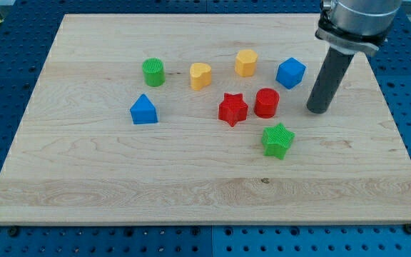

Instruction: Move the blue cube in between the yellow blocks

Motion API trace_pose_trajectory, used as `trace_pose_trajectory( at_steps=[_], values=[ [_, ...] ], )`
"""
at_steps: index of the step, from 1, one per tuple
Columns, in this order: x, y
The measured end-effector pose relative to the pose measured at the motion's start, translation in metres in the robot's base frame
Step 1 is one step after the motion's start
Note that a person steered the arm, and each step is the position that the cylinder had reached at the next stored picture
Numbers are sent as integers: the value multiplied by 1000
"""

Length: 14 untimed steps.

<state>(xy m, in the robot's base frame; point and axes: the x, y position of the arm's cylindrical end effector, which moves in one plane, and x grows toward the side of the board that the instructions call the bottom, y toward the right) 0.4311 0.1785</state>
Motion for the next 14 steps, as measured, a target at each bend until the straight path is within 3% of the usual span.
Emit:
trace_pose_trajectory(
  at_steps=[5, 9, 12, 14],
  values=[
    [-93, 0],
    [-65, 2],
    [-78, 22],
    [-79, -10]
  ],
)
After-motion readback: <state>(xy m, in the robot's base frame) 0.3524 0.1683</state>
